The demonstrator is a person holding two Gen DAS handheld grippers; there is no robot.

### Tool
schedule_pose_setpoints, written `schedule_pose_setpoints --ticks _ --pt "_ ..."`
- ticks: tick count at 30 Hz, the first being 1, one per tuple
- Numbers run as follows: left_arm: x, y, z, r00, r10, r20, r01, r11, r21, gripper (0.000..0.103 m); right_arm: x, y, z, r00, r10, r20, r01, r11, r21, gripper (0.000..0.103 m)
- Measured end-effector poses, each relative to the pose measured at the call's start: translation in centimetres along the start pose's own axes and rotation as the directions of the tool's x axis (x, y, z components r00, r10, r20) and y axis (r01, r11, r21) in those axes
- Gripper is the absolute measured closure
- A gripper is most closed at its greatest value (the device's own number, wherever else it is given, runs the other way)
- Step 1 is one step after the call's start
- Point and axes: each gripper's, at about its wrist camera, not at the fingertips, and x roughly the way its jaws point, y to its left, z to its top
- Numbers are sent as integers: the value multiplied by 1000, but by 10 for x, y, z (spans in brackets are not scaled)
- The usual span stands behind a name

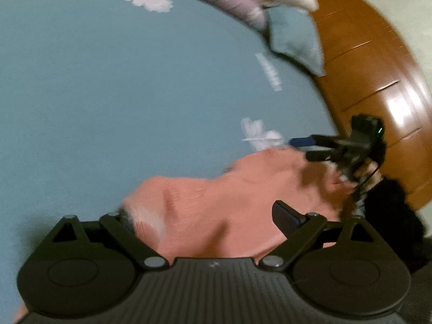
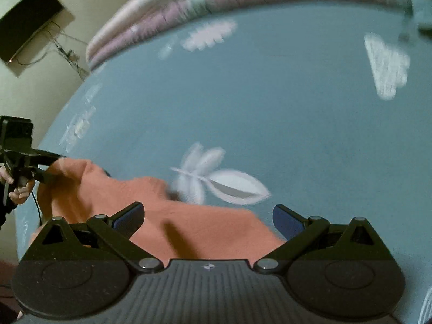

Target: Fold clothes

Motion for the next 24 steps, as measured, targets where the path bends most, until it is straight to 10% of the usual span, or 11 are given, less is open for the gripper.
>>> schedule_pose_setpoints --ticks 4,10,19,24 --pt "13 8 5 999 -3 -32 2 1000 -31 10 -3 -22 -1 978 205 -38 -201 975 90 0" --pt "29 -7 18 998 4 -61 -4 1000 11 2 16 -2 5 961 265 -83 -259 963 79 0" --pt "-30 -72 -42 999 -42 -22 46 979 199 2 -21 104 -53 948 229 -223 -278 935 -222 0" --pt "-19 -107 -102 994 60 -89 -26 938 346 2 -31 148 -111 940 165 -300 -260 914 -312 0"
